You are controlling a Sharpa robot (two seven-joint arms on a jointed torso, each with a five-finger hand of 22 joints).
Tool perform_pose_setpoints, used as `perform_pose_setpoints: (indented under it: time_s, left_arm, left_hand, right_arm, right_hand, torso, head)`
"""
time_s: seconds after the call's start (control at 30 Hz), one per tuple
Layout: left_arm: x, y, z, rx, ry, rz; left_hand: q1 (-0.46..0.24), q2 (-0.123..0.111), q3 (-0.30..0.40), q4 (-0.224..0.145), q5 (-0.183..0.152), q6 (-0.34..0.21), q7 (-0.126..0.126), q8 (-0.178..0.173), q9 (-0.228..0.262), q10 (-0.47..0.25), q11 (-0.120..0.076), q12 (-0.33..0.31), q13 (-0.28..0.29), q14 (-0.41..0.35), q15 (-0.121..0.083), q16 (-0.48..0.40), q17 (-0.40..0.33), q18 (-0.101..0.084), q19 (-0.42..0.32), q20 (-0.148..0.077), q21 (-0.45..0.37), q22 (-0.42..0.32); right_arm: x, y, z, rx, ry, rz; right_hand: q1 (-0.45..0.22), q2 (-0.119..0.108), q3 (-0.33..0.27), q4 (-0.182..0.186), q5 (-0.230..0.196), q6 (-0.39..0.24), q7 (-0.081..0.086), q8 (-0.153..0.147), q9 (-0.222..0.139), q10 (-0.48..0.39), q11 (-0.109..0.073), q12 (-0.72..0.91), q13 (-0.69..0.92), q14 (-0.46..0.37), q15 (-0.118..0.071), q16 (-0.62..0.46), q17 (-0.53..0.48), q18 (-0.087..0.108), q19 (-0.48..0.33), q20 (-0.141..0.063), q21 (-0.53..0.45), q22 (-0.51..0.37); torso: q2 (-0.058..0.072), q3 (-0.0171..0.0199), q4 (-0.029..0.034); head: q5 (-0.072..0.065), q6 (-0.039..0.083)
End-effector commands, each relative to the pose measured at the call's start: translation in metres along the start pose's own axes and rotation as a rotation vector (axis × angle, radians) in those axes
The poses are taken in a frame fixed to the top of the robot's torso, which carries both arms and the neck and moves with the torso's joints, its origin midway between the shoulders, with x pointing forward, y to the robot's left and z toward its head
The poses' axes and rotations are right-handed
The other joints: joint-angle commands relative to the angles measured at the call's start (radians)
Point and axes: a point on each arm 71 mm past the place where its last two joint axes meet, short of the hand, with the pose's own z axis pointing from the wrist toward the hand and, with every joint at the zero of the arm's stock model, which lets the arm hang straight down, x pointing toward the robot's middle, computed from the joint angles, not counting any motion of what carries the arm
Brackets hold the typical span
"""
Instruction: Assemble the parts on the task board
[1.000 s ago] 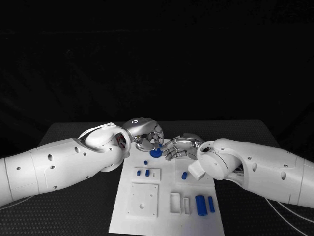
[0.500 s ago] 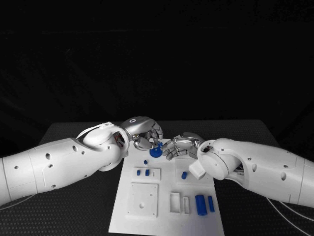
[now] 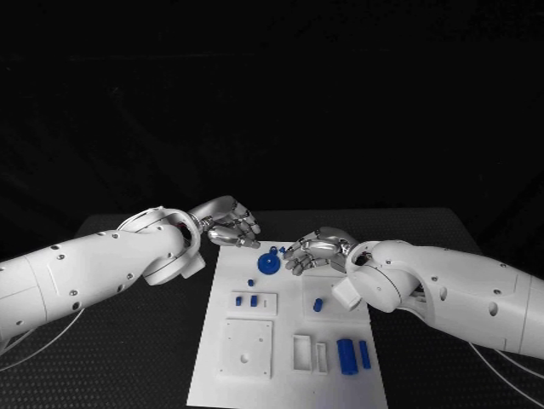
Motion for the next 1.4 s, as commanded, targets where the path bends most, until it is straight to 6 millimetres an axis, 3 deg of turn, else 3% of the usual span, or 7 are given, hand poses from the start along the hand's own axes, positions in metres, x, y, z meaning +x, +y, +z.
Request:
perform_pose_setpoints:
  time_s: [0.03,0.2,0.3,0.53,0.87,1.4]
  left_arm:
    - [0.003,0.003,0.001,-0.045,0.088,-0.482]
    - [0.004,0.008,0.002,-0.078,0.141,-0.508]
    - [0.006,0.009,0.002,-0.089,0.179,-0.51]
    - [0.012,0.008,0.003,-0.116,0.248,-0.546]
    - [0.016,0.007,0.002,-0.125,0.284,-0.598]
    - [0.028,0.003,0.003,-0.127,0.322,-0.557]
  left_hand:
    - [-0.015,0.027,-0.013,0.009,-0.007,0.002,0.005,0.01,0.006,0.001,-0.001,-0.005,-0.006,-0.017,0.02,-0.049,-0.02,0.013,-0.015,0.017,-0.03,-0.015]
    - [-0.011,0.069,-0.028,-0.004,-0.007,0.018,-0.006,0.031,0.016,-0.021,0.008,-0.006,-0.027,0.005,0.023,-0.088,-0.03,0.03,0.021,0.024,-0.063,-0.046]
    - [-0.005,0.076,-0.036,-0.022,-0.007,0.027,-0.011,0.041,0.02,-0.006,0.001,-0.001,-0.034,0.029,0.018,-0.104,-0.033,0.039,0.057,0.022,-0.079,-0.067]
    - [0.007,0.089,-0.05,-0.069,-0.008,0.057,-0.026,0.061,0.025,0.039,-0.013,0.005,-0.044,0.117,-0.015,-0.101,-0.021,0.05,0.149,-0.002,-0.081,-0.086]
    - [-0.001,0.106,-0.052,-0.08,-0.007,0.085,-0.039,0.073,0.024,0.07,-0.024,0.007,-0.053,0.149,-0.027,-0.102,-0.005,0.044,0.167,-0.014,-0.086,-0.084]
    - [-0.021,0.089,-0.063,-0.088,-0.008,0.084,-0.038,0.067,0.016,0.075,-0.023,-0.003,-0.065,0.157,-0.031,-0.107,0.013,0.033,0.159,-0.019,-0.096,-0.078]
  right_arm:
    - [0.006,0.006,-0.001,-0.09,0.075,-0.106]
    - [0.01,0.008,-0.003,-0.106,0.107,-0.137]
    - [0.013,0.009,-0.003,-0.113,0.119,-0.149]
    - [0.014,0.01,-0.005,-0.125,0.118,-0.164]
    - [0.014,0.01,-0.005,-0.126,0.121,-0.175]
    - [0.015,0.011,-0.005,-0.134,0.112,-0.176]
  right_hand:
    - [0.0,0.008,0.001,-0.007,-0.006,-0.001,-0.004,0.004,0.002,0.007,-0.001,0.005,0.002,0.003,0.002,0.005,0.001,0.014,0.007,-0.002,-0.002,0.019]
    - [0.0,0.009,0.0,-0.008,-0.006,-0.002,-0.004,0.005,0.003,0.007,-0.001,0.005,0.002,0.003,0.002,0.004,0.002,0.014,0.007,-0.002,-0.002,0.019]
    - [0.0,0.01,0.0,-0.009,-0.006,-0.002,-0.004,0.005,0.003,0.007,-0.001,0.005,0.002,0.003,0.002,0.004,0.002,0.014,0.007,-0.002,-0.002,0.019]
    - [0.0,0.011,-0.001,-0.01,-0.006,-0.003,-0.004,0.005,0.004,0.007,-0.001,0.005,0.002,0.002,0.003,0.004,0.003,0.014,0.007,-0.002,-0.003,0.019]
    - [0.0,0.012,-0.002,-0.011,-0.006,-0.003,-0.004,0.006,0.005,0.007,-0.001,0.005,0.003,0.003,0.003,0.004,0.003,0.014,0.007,-0.002,-0.003,0.019]
    - [0.002,0.012,-0.003,-0.012,-0.006,-0.004,-0.004,0.007,0.008,0.008,-0.001,0.005,0.004,0.003,0.003,0.005,0.004,0.014,0.007,-0.002,-0.003,0.019]
  torso:
    - [0.0,0.0012,0.0019]
    - [0.0,-0.0001,0.0006]
    - [0.001,0.0,-0.0004]
    - [0.0,-0.0002,0.0008]
    - [-0.001,-0.0012,0.0002]
    - [0.0,-0.001,0.0009]
  head:
    - [0.001,0.004]
    - [0.002,0.003]
    - [0.003,0.0]
    - [0.003,-0.005]
    - [-0.003,-0.008]
    - [0.0,-0.013]
